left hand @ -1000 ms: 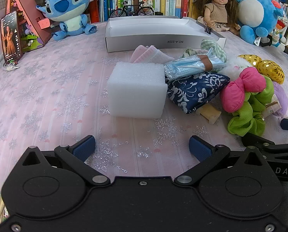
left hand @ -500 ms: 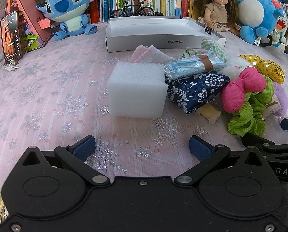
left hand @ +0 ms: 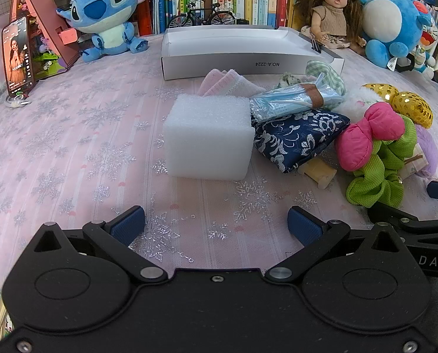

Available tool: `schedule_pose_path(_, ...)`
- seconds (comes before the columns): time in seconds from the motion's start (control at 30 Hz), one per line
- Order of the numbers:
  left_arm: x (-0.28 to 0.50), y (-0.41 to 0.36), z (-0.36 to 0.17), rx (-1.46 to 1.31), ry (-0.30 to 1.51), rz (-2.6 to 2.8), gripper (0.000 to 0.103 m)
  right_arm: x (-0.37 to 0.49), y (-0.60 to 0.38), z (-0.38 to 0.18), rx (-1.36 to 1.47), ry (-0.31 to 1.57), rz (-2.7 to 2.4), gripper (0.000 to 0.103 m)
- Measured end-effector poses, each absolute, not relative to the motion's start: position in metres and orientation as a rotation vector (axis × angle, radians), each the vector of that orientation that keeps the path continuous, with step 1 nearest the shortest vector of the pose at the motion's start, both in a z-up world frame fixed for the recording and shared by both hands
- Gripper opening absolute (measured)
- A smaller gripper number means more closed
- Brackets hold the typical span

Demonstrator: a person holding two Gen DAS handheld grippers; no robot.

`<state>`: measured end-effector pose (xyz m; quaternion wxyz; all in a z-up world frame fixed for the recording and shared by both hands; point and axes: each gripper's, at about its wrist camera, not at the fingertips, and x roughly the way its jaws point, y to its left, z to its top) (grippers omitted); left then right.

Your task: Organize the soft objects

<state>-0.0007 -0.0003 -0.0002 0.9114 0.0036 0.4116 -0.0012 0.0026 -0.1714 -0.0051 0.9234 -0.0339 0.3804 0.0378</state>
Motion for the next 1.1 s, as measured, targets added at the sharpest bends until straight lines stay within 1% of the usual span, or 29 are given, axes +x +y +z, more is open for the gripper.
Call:
schedule_pose_path(0.33,-0.001,0.002,0.0,0.009,0.838,-0.002,0.103,0.001,-0.172,-0.005,-0.064,0.767,0.075,0.103)
schedule_pose_path(0.73,-0.008,0.022,-0.003,0.01,0.774,-0.017,0.103,-0.01,-0.176,-0.013,-0.05,0.664,0.079,0.103)
schedule_pose_path(0.77,-0.008,0.022,-0.003,0.008,0.774,-0.017,0.102,-0.01,-0.177,-0.012,-0.051,0.665,0.084,0.103)
schedule_pose_path(0.9,-0.009,0.026,-0.001,-0.02,0.774,-0.017,0.092,-0.012,-0.179,-0.01,-0.04,0.65,0.088,0.103)
schedule_pose_path(1.1,-0.008,0.039,0.013,-0.107,0.728,-0.043,0.091,-0.026,-0.166,0.0,-0.131,0.506,0.123,0.103)
